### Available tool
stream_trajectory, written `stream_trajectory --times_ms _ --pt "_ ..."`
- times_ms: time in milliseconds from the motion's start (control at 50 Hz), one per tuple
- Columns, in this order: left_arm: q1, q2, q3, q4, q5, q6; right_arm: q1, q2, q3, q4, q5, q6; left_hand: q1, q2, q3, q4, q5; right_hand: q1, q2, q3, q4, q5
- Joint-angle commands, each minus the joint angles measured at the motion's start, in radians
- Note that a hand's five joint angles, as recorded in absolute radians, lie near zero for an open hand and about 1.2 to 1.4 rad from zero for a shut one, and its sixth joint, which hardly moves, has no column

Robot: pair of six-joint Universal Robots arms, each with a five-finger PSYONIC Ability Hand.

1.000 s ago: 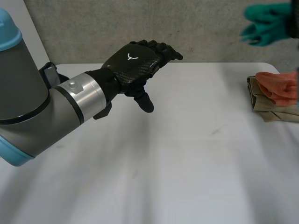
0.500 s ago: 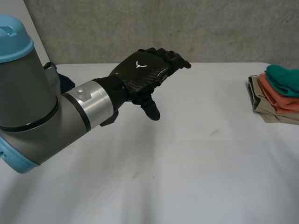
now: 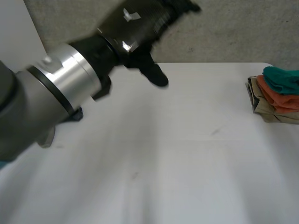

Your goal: Fold the laundry.

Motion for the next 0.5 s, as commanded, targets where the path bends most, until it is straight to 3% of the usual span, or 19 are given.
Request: stream_trajectory --times_ms 20,120,180,240,260,360,460,500 --pt "0.225 0.062 -0.009 0.071 -0.120 -0.028 0.369 -0.039 0.249 -0.261 -0.077 -0.027 -0.007 -0.012 -0.018 -0.008 -0.034 -0.057 -0.038 -0.040 -0.041 -0.047" --pt "0.463 -0.006 -0.005 0.081 -0.137 -0.019 0.461 -0.027 0.381 -0.278 -0.093 -0.073 0.002 -0.003 -0.009 0.000 -0.025 -0.057 -0.038 -0.040 -0.041 -0.047" --pt "0.572 -0.172 0.033 0.083 -0.135 0.066 0.483 -0.004 0.437 -0.253 -0.090 -0.119 0.020 0.014 0.009 0.018 -0.007 -0.057 -0.038 -0.040 -0.041 -0.047" --pt "0.617 -0.285 0.090 0.075 -0.138 0.180 0.498 0.036 0.467 -0.226 -0.087 -0.162 0.022 0.017 0.012 0.021 -0.004 -0.057 -0.038 -0.040 -0.041 -0.047" --pt "0.643 -0.363 0.130 0.074 -0.140 0.264 0.504 0.047 0.472 -0.216 -0.086 -0.171 0.023 0.017 0.012 0.021 -0.004 -0.057 -0.038 -0.040 -0.041 -0.047" --pt "0.675 -0.602 0.251 0.074 -0.140 0.479 0.515 0.085 0.495 -0.167 -0.067 -0.201 0.023 0.017 0.012 0.021 -0.004 -0.057 -0.038 -0.040 -0.041 -0.047" --pt "0.707 -0.759 0.363 0.072 -0.140 0.545 0.502 0.087 0.543 -0.141 -0.057 -0.201 0.055 0.049 0.044 0.053 0.028 -0.057 -0.038 -0.040 -0.041 -0.047" --pt "0.715 -0.794 0.390 0.072 -0.134 0.545 0.498 0.087 0.562 -0.141 -0.058 -0.201 0.218 0.213 0.208 0.217 0.192 -0.057 -0.038 -0.040 -0.041 -0.047"
